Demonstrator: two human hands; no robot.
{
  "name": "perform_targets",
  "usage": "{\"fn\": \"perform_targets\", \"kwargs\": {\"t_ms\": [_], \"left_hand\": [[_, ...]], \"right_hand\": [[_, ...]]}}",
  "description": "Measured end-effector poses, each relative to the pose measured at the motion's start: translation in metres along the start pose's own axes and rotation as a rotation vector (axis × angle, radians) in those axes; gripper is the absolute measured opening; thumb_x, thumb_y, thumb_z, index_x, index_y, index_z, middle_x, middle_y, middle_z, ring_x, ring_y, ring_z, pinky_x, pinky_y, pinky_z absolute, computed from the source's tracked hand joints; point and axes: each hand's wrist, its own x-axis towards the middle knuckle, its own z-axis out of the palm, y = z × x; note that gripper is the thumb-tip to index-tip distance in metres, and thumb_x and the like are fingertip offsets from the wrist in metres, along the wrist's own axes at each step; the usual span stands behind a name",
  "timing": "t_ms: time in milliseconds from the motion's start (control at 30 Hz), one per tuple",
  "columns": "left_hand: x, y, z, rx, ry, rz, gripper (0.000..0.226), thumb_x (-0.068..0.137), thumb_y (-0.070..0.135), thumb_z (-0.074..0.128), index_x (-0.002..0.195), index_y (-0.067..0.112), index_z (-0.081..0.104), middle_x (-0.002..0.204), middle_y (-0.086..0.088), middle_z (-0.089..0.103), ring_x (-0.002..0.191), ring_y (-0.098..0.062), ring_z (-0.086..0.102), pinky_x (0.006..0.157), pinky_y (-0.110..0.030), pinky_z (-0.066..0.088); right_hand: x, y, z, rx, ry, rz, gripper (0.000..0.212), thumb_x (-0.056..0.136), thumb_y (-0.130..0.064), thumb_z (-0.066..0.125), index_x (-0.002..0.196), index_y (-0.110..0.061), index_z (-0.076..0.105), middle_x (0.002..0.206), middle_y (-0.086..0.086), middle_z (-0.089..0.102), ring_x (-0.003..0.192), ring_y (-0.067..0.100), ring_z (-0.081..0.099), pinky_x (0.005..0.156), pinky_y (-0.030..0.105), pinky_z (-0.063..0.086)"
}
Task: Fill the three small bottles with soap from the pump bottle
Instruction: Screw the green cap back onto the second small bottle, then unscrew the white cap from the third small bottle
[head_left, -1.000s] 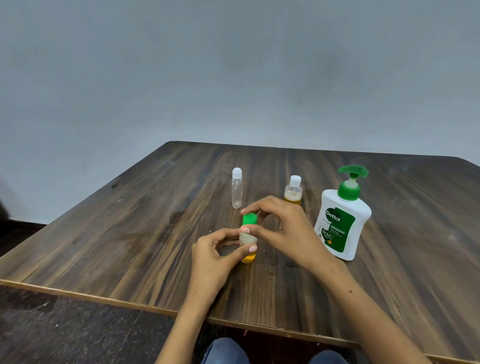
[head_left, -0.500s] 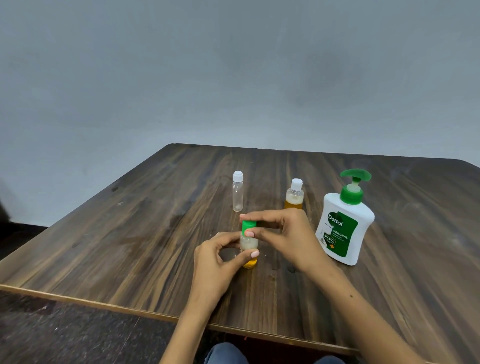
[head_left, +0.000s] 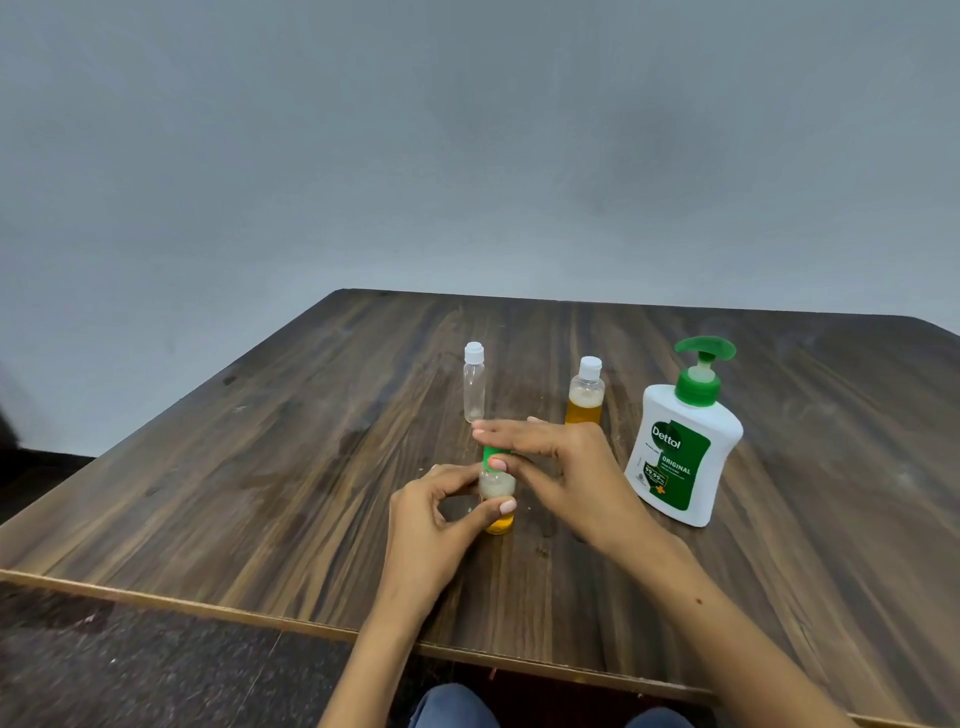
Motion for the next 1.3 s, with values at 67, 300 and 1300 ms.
{"fn": "perform_targets", "kwargs": {"t_ms": [67, 300, 1300], "left_hand": [[0.000, 0.000, 0.001, 0.013, 0.002, 0.001, 0.046, 0.071, 0.052, 0.075, 0.108, 0.026, 0.074, 0.101, 0.014, 0.073, 0.101, 0.002, 0.064, 0.093, -0.025, 0.049], [0.000, 0.001, 0.001, -0.009, 0.024, -0.020, 0.037, 0.071, 0.028, 0.083, 0.106, 0.024, 0.075, 0.096, 0.014, 0.075, 0.094, 0.003, 0.067, 0.084, -0.012, 0.050], [0.122, -0.020, 0.075, 0.028, 0.103, -0.029, 0.034, 0.076, 0.014, 0.081, 0.106, 0.010, 0.064, 0.101, -0.003, 0.072, 0.094, -0.010, 0.068, 0.084, -0.025, 0.057]], "right_hand": [[0.000, 0.000, 0.002, 0.015, 0.060, 0.027, 0.026, 0.083, -0.011, 0.074, 0.108, -0.016, 0.074, 0.110, -0.005, 0.072, 0.108, -0.001, 0.063, 0.110, 0.031, 0.038], [-0.010, 0.000, 0.008, 0.066, 0.118, 0.011, 0.033, 0.086, -0.011, 0.071, 0.118, -0.016, 0.069, 0.125, -0.004, 0.065, 0.119, -0.001, 0.056, 0.106, 0.031, 0.043], [-0.041, 0.030, -0.017, -0.179, 0.325, -0.017, 0.027, 0.089, -0.007, 0.067, 0.115, -0.014, 0.070, 0.132, -0.007, 0.060, 0.120, -0.003, 0.054, 0.096, 0.010, 0.041]]}}
